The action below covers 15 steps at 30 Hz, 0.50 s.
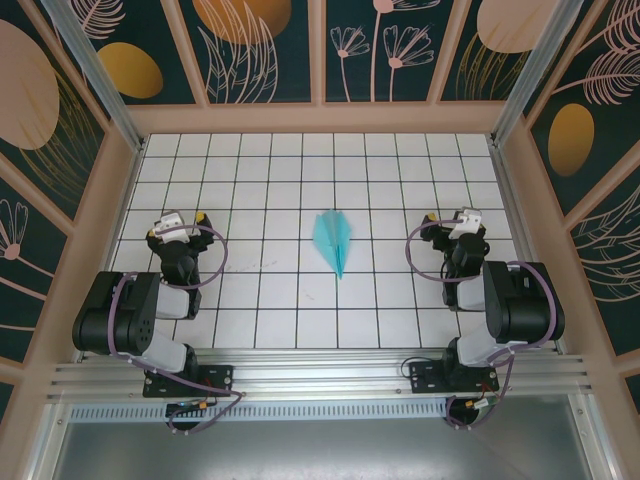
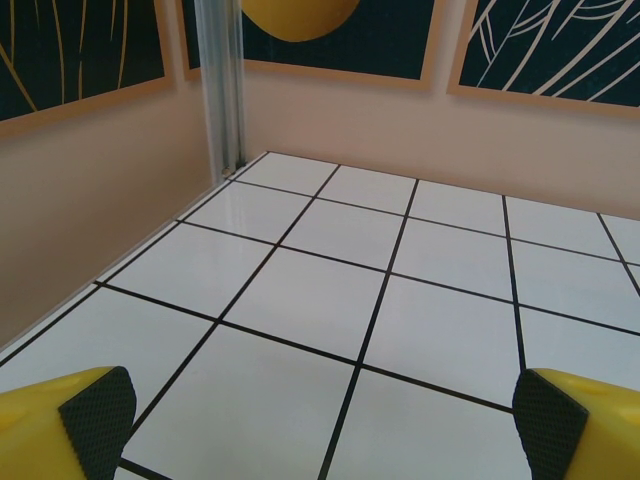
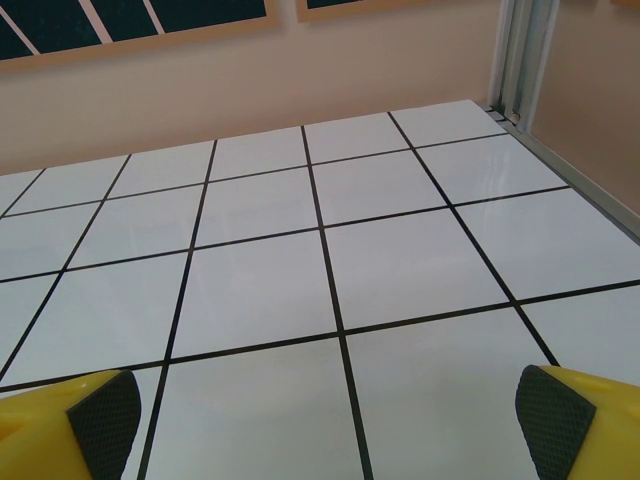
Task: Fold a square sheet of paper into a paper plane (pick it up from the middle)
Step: Reset both arms
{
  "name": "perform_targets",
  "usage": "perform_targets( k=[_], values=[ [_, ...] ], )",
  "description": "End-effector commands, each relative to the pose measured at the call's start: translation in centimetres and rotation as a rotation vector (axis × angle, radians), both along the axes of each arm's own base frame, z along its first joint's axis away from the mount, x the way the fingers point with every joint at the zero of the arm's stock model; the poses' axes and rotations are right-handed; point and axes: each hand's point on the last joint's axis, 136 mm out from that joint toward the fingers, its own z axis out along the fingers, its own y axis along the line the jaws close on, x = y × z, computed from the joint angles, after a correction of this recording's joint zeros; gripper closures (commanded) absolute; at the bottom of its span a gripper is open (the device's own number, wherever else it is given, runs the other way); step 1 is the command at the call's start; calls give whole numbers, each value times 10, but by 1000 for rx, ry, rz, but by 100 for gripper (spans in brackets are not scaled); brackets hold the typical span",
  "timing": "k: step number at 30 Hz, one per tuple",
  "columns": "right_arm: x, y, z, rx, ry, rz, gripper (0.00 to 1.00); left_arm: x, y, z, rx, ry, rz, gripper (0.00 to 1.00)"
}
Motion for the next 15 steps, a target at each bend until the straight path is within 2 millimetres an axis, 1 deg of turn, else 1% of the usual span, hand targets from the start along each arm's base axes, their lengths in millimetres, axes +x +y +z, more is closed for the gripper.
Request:
perform_targets(
  k=[1,9,13,15],
  values=[
    [2,2,11,-4,-47,20,1,1,0,11,10,-46,-9,2],
    [2,2,11,-5,-48,20,1,1,0,12,10,-46,-9,2],
    [2,2,11,-4,-47,19,1,6,-9,9,23,-29,-60,1],
    [2,2,11,-5,-48,20,1,5,-8,11,23,-34,-58,1]
  ],
)
